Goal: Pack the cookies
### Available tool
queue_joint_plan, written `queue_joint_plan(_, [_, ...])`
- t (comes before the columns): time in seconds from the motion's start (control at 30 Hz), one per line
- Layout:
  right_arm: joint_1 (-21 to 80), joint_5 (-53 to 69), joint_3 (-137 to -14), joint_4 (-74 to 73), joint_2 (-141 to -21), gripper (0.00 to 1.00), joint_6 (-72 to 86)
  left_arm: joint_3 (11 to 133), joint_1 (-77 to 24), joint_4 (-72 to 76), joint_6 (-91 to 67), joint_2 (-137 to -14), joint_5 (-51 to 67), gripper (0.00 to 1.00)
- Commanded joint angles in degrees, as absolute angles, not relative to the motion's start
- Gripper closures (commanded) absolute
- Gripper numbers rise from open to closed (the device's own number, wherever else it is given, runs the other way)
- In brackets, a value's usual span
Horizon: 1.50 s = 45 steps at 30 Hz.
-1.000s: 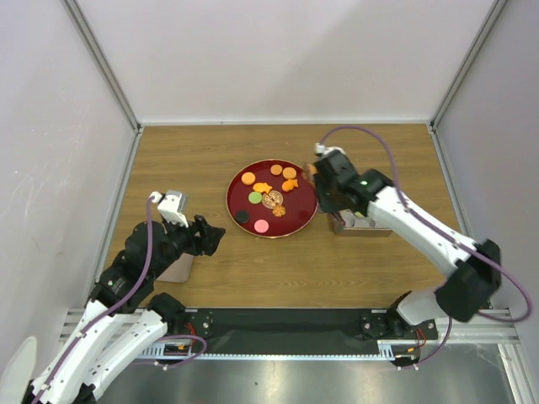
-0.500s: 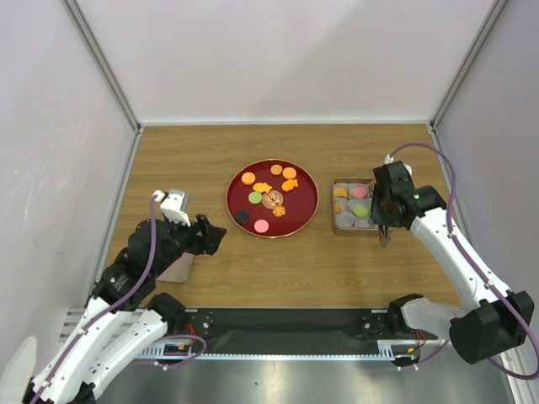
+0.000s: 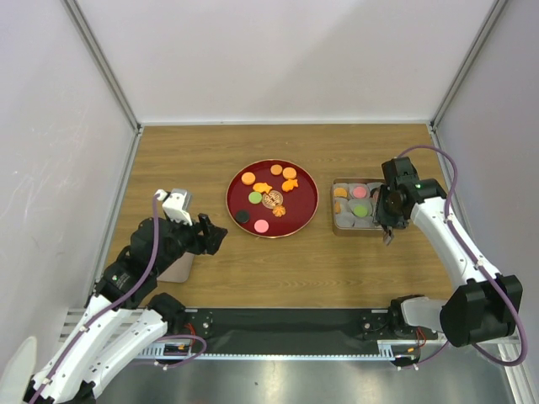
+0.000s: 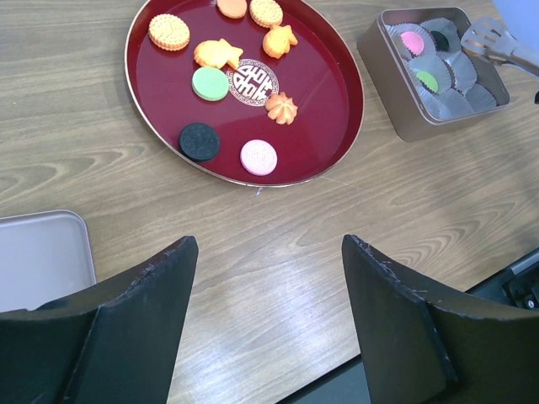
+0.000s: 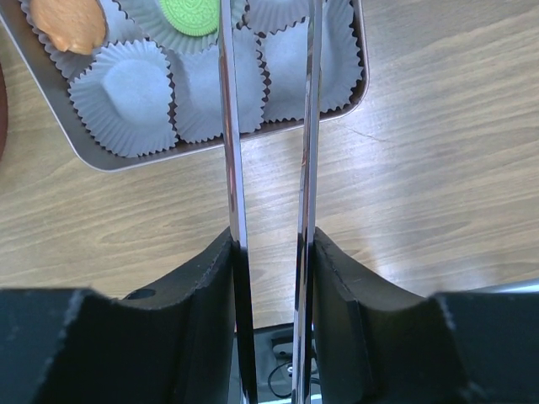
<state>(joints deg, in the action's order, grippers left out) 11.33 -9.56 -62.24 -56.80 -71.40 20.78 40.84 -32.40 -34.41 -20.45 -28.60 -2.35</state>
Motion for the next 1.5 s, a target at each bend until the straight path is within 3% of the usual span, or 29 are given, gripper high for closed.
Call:
queue_joint_plan(0.0, [10.8, -8.1, -62.2, -57.7, -69.9, 0.65, 19.9, 41.0, -32.7, -32.7, -19.6, -28.9, -1.6, 0.24])
queue_joint_plan(0.9, [8.3, -7.7, -60.6, -56.8, -73.7, 0.58, 21.8, 41.0, -32.7, -32.6, -19.6, -28.7, -1.3, 0.24])
queue_joint_plan(1.27, [8.1, -6.2, -60.6, -54.8, -73.1, 0.48, 22.3, 41.0, -32.7, -32.5, -19.6, -28.8, -1.2, 0.24])
queue_joint_plan(1.47, [8.1, -5.5, -61.3, -55.5, -71.7, 0.48, 22.1, 41.0, -32.7, -32.6, -19.6, -29.0, -1.2, 0.24])
